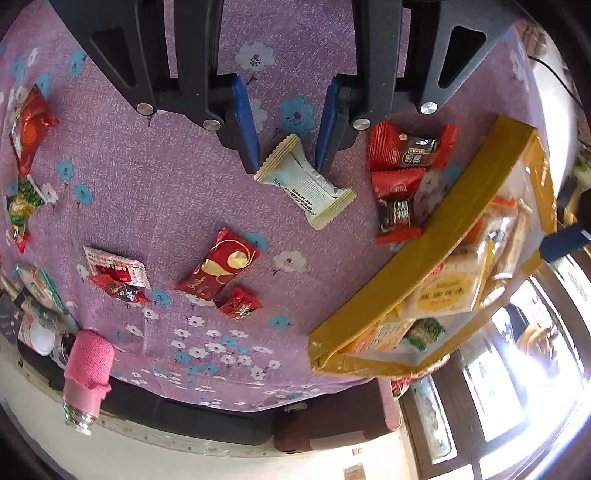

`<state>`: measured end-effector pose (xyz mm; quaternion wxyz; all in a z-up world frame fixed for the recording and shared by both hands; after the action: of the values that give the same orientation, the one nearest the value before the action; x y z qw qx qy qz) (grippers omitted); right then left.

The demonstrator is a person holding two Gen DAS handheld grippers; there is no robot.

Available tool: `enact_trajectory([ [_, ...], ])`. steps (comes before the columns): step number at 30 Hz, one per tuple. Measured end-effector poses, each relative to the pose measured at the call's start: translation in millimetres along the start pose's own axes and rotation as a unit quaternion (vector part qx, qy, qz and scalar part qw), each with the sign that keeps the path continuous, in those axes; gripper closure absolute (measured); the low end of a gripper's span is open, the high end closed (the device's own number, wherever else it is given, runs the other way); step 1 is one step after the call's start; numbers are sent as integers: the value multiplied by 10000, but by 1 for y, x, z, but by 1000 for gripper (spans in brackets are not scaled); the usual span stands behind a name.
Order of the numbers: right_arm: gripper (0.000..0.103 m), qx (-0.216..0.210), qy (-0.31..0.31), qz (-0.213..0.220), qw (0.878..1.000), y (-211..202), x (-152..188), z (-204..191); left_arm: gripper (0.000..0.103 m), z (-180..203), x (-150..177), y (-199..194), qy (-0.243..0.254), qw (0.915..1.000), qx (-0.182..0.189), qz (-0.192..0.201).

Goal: Organize snacks
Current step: 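Move both open tools back toward the remaining candies on the table, then grasp the white-wrapped candy with left tool while right grasps brown-wrapped candy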

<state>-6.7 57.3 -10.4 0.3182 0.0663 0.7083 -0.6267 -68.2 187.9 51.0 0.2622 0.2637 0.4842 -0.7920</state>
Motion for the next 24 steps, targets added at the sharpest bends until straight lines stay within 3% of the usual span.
enact_trajectory([
  [6,60,-257,613,389,9970,-37,-1,37,30,8,5,16,-40,9996,125,-253],
  [12,52,-35,1641,718,9838,-77,20,121,30,16,9,22,-25,9991,280,-322],
  [15,49,150,2234,700,9721,-86,37,168,30,18,9,22,-27,9986,385,-353],
  [18,49,60,2950,697,9529,-92,55,207,30,21,11,25,-2,9982,472,-376],
  [24,45,15,3303,473,9427,-72,60,227,30,33,20,33,188,9971,488,-553],
])
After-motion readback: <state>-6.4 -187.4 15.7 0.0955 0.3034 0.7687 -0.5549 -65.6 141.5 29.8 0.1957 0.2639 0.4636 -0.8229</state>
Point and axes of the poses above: each gripper's, at about its wrist camera, not at the fingertips, and y roughly the way its jaws point, z to its right, x to its underside, the point moved 6 cm from there along y, roughly the way its jaws point, and after that the axes turned 5 degrees about x, right-handed, at the moved point
